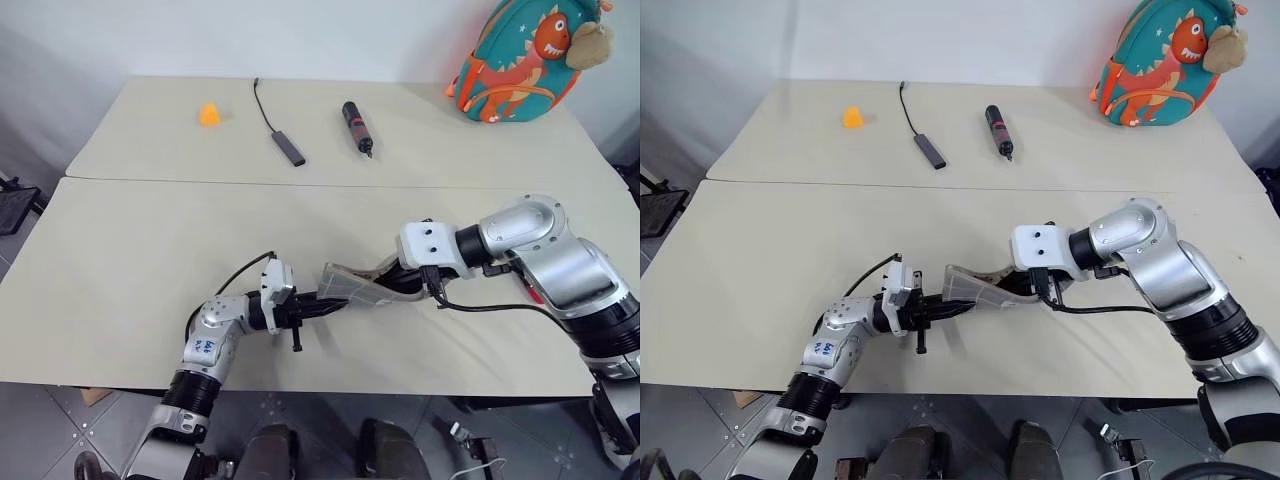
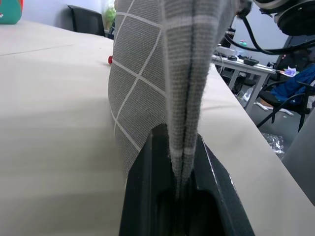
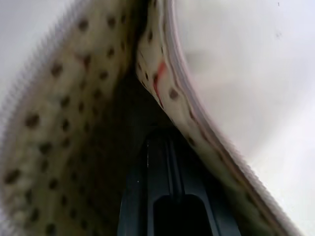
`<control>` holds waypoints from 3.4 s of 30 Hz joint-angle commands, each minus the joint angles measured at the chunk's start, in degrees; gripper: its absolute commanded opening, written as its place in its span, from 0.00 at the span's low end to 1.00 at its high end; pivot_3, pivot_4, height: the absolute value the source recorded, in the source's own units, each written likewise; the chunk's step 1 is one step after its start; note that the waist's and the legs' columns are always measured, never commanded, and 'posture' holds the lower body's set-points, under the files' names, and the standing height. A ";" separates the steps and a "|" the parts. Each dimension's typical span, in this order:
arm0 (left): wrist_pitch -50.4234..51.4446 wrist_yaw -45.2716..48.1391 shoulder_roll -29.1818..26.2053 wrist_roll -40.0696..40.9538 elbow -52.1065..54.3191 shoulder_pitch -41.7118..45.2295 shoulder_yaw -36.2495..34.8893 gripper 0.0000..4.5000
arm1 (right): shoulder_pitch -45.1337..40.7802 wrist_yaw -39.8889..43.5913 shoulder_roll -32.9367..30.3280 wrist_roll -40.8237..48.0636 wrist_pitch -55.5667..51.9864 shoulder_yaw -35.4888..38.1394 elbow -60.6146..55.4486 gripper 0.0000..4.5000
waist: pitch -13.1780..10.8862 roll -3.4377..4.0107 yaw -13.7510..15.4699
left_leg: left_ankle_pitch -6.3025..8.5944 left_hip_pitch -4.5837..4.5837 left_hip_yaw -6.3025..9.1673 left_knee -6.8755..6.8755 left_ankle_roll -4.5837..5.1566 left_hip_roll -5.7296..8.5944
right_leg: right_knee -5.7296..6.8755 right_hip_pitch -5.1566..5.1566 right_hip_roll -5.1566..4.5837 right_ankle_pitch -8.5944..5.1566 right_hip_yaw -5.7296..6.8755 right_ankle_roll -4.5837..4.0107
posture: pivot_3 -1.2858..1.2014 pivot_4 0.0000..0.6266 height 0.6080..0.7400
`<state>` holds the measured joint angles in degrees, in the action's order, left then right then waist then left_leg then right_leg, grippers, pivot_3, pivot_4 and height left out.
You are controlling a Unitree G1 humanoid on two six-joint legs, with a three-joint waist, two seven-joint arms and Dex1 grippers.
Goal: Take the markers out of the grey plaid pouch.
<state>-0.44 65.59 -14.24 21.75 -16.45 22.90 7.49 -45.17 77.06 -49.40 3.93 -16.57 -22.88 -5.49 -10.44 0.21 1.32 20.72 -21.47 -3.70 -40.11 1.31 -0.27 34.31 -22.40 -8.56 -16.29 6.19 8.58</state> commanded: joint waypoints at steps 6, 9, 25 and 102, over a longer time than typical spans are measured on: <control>0.03 -0.04 0.33 -0.49 0.51 -0.45 0.56 0.00 | -1.61 1.81 1.09 -7.13 4.27 -2.81 5.00 0.01 | 0.00 0.00 -0.11 | 0.00 0.00 -0.01 -0.01 0.00 -0.01 | 0.02 0.00 0.00 0.00 0.00 0.00 | 0.52 0.24 1.00; 0.03 -0.06 0.31 -0.49 0.44 -0.28 0.56 0.00 | -1.28 1.79 2.53 -7.14 2.57 -2.71 4.99 0.13 | 0.00 0.00 -0.16 | 0.00 0.00 -0.01 -0.01 0.00 -0.02 | 0.02 0.01 0.01 0.00 0.00 0.00 | 0.52 0.24 1.00; -0.02 -0.27 0.41 -0.55 0.27 0.06 0.55 0.00 | -1.22 1.56 6.30 -15.17 1.00 -7.66 8.23 0.41 | 0.02 -0.02 -0.46 | 0.00 0.03 -0.01 -0.03 0.00 -0.02 | 0.07 0.02 0.01 0.00 0.00 0.00 | 0.52 0.24 1.00; 11.16 -0.82 -8.28 7.01 13.02 -7.89 -6.84 0.00 | 14.01 -28.02 -2.86 14.99 -27.66 23.34 17.29 0.50 | 0.02 0.22 -0.60 | 0.06 0.17 0.31 0.08 -0.01 -0.15 | -0.41 0.51 0.01 0.03 0.45 -0.04 | 0.52 0.24 1.00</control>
<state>9.21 64.99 -21.64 26.84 -6.09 15.56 2.54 -31.72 48.14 -52.38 18.32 -46.82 -1.72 13.41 -10.43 0.43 0.71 20.79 -21.30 -3.40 -40.02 1.30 -0.45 33.90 -21.90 -8.53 -16.26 6.63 8.54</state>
